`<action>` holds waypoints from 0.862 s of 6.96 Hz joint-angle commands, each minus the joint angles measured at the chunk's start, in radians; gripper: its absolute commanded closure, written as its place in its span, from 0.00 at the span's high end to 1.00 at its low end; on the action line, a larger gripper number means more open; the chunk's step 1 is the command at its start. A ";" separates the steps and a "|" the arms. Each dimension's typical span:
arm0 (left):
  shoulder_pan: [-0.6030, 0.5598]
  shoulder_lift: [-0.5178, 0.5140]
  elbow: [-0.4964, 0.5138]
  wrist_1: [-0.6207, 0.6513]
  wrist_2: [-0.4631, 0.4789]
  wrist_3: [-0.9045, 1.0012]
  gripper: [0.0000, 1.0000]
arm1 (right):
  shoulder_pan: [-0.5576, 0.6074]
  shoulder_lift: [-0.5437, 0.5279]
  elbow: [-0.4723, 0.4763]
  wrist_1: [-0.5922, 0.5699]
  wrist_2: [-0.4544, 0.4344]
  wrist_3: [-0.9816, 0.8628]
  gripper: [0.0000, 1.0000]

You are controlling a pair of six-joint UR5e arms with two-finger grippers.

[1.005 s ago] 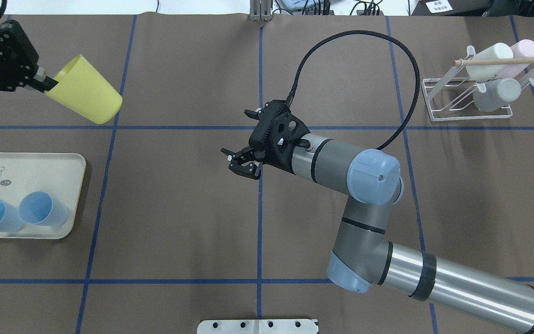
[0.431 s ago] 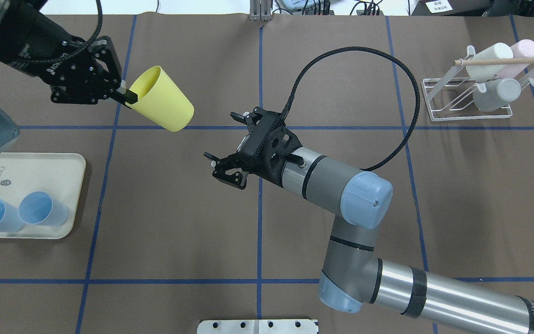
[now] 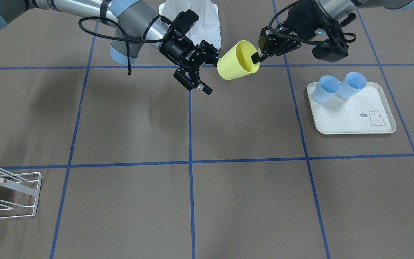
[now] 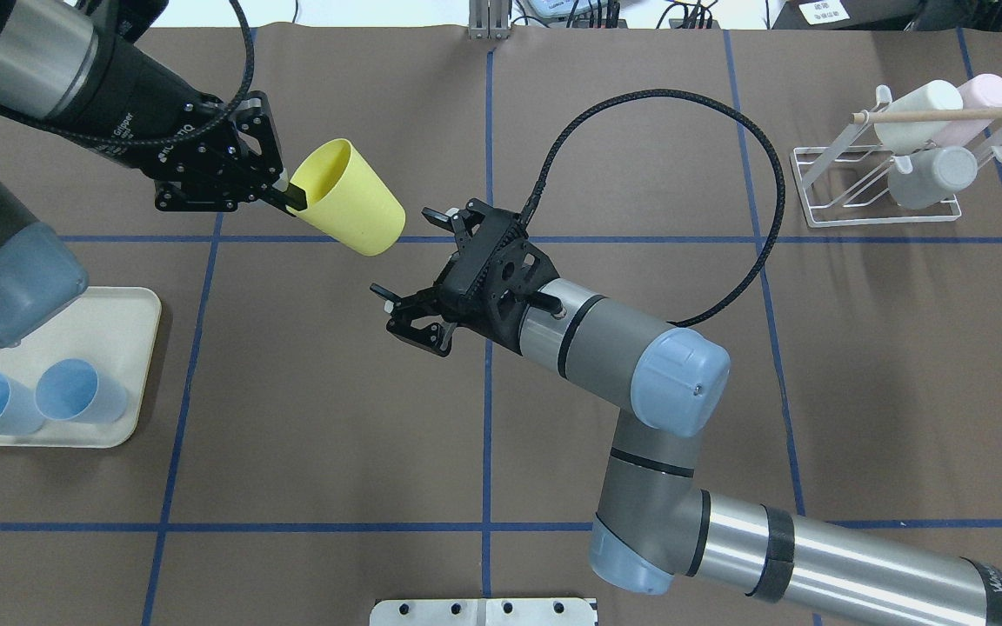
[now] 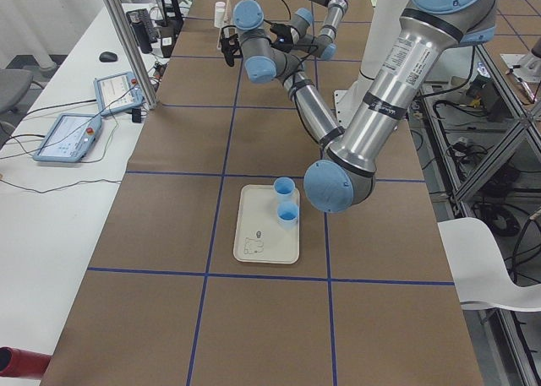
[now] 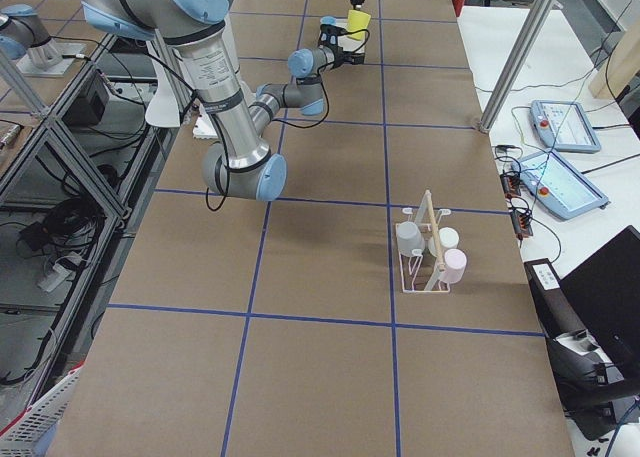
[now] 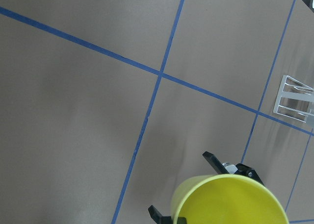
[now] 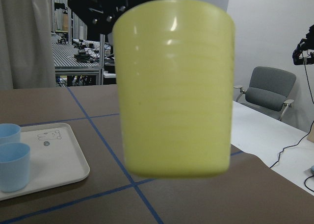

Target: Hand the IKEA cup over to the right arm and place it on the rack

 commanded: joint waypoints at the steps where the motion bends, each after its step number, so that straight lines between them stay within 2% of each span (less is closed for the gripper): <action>1: 0.032 -0.001 0.003 -0.001 0.048 -0.001 0.00 | -0.001 0.002 0.003 0.001 -0.001 -0.007 1.00; 6: 0.045 -0.015 0.032 -0.002 0.049 0.002 0.00 | -0.001 0.002 0.010 0.001 -0.001 -0.017 0.99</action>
